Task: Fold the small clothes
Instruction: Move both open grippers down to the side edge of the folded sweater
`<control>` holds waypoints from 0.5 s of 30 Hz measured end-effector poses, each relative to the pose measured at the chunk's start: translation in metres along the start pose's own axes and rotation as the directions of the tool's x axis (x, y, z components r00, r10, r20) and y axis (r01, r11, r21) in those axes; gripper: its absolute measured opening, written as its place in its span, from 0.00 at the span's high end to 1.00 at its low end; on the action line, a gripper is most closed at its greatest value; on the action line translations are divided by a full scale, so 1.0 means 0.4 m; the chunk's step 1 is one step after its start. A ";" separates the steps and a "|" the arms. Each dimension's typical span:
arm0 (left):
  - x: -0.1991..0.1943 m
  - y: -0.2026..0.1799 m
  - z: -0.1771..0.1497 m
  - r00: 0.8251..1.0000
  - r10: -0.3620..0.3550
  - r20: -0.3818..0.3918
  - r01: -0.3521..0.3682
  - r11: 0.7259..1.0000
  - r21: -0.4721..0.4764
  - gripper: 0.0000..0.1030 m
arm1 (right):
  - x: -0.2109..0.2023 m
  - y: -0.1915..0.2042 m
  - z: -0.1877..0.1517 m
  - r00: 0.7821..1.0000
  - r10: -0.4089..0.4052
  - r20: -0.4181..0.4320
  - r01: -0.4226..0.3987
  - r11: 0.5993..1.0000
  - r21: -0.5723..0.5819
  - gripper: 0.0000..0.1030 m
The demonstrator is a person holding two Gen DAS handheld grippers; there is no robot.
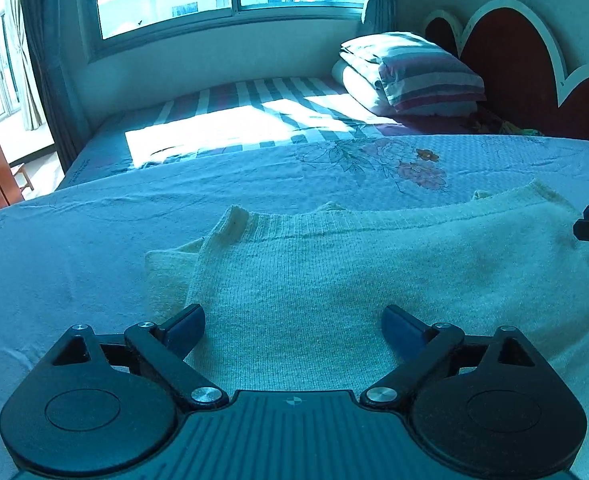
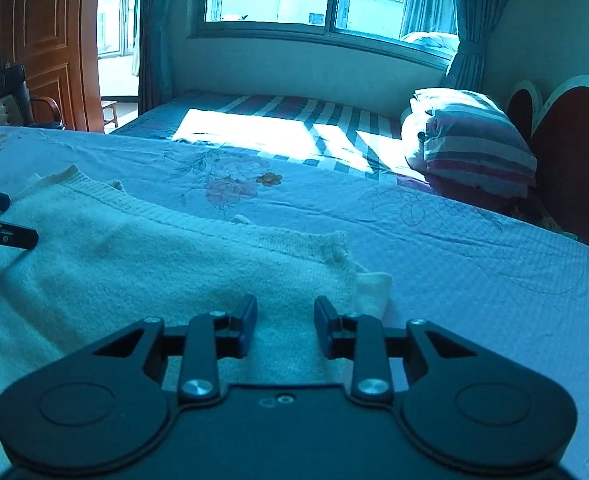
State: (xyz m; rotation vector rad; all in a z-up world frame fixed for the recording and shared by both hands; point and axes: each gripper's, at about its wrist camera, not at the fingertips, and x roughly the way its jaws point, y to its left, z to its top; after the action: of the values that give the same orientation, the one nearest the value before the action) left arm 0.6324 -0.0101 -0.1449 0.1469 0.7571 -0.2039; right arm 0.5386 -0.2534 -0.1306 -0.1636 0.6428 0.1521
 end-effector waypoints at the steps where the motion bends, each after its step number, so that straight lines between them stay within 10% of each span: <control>1: 0.006 0.008 -0.003 1.000 -0.011 -0.001 0.011 1.000 -0.011 0.08 | -0.007 -0.002 0.000 1.000 -0.004 0.015 0.004 1.000 0.002 0.69; 15: 0.107 0.115 0.082 0.997 0.072 -0.028 -0.074 0.994 -0.080 0.05 | 0.019 -0.060 0.057 0.999 -0.034 0.038 0.031 0.996 0.081 0.72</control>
State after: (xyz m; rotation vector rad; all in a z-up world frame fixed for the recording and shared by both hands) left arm 0.6956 0.0223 -0.1485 0.1001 0.7820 -0.1018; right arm 0.5627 -0.2716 -0.1147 -0.0929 0.6062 0.0977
